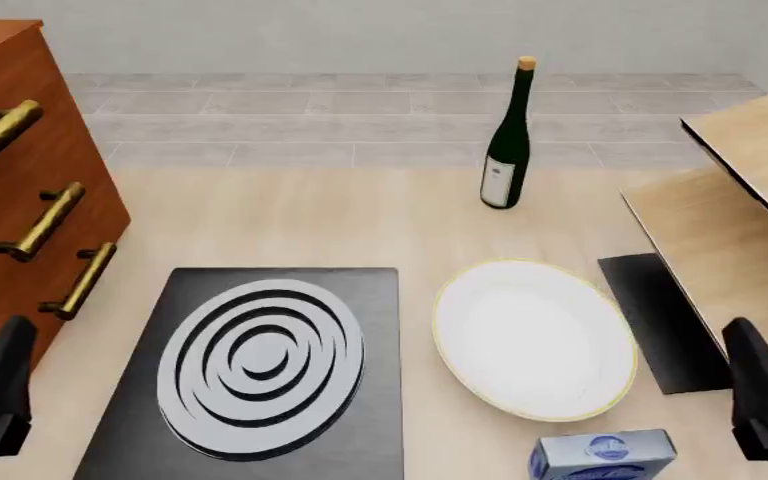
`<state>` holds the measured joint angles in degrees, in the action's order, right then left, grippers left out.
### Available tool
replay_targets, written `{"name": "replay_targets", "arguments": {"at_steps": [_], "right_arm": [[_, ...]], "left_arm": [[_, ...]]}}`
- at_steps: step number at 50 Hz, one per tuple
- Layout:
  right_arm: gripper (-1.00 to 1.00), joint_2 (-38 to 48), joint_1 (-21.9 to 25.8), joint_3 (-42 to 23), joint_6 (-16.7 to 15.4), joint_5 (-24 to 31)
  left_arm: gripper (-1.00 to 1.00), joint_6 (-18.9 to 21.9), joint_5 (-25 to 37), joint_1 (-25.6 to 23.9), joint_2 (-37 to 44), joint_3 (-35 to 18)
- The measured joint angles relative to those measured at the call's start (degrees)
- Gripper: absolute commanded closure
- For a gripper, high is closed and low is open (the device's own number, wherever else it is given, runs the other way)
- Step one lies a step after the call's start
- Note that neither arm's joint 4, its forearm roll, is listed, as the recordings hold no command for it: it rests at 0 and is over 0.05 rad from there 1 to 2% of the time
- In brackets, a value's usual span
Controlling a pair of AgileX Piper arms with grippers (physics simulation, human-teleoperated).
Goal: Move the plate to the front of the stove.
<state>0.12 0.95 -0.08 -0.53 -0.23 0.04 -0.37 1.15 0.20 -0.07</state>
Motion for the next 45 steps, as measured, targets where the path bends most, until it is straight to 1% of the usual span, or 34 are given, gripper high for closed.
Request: {"name": "replay_targets", "arguments": {"at_steps": [7,16,22,26,32,38,45], "right_arm": [[-1.00,0.1,-0.4,-0.1,0.4,0.1],[-1.00,0.1,-0.6,-0.1,0.8,0.0],[-1.00,0.1,-0.6,-0.1,0.9,0.0],[-1.00,0.1,-0.7,-0.2,0.9,0.0],[-1.00,0.1,-0.7,-0.2,0.9,0.0],[-1.00,0.1,-0.7,-0.2,1.0,0.0],[-1.00,0.1,-0.7,-0.2,1.0,-0.1]], "left_arm": [[-1.00,0.2,-0.4,-0.3,0.4,0.0],[-1.00,2.2,-1.5,-0.8,0.1,-0.1],[-1.00,2.6,-0.9,-1.4,0.0,-2.1],[-1.00,3.6,0.8,-2.8,-0.1,-5.5],[-1.00,5.8,3.7,-6.2,1.3,-12.2],[-1.00,8.6,4.3,-10.1,5.4,-18.6],[-1.00,12.9,3.8,-15.5,11.3,-25.7]]}}
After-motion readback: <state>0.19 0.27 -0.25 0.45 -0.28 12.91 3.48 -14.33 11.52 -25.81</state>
